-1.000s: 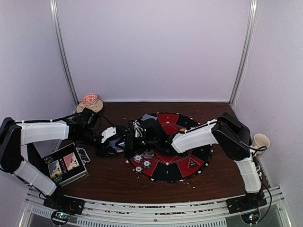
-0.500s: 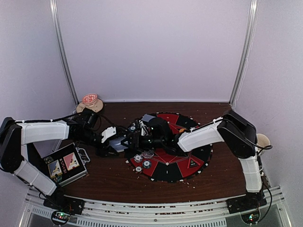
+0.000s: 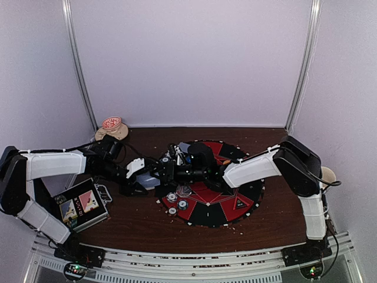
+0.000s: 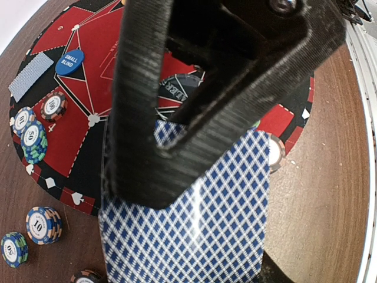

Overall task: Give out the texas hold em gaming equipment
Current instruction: Pick up the poker card from the face-down deck piles.

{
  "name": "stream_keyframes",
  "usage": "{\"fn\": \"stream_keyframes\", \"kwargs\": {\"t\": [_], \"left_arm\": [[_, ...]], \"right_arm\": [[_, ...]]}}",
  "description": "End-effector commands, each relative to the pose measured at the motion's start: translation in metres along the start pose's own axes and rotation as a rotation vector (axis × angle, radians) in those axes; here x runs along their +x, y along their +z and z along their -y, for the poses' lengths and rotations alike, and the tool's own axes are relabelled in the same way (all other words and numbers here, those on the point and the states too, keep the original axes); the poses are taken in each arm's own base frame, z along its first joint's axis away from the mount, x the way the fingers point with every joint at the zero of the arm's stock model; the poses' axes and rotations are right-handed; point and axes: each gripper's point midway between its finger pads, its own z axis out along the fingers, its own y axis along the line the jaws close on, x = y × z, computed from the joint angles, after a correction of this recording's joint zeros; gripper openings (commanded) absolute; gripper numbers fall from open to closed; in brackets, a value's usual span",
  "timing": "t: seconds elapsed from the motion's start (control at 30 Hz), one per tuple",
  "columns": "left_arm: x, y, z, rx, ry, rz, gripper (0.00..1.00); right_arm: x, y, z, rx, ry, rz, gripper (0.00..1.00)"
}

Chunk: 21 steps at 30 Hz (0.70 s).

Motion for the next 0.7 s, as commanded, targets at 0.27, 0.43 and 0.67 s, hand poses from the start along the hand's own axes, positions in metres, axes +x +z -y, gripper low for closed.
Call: {"fn": "stream_keyframes", "kwargs": {"t": [0.27, 0.43, 0.67], "left_arm": [[-0.004, 0.002, 0.001, 0.013, 0.022, 0.024, 0.45], [-0.004, 0.002, 0.001, 0.013, 0.022, 0.024, 0.45], [-0.004, 0.002, 0.001, 0.014, 0.021, 0.024, 0.45]], "right_arm": [[-0.001, -0.006, -0.020, -0.014, -0.057, -0.005, 0.08], [-0.009, -0.018, -0.019, 0.018, -0.083, 0.017, 0.00], [-0.029, -0.049, -0.016, 0.051, -0.094, 0.077, 0.00]]}}
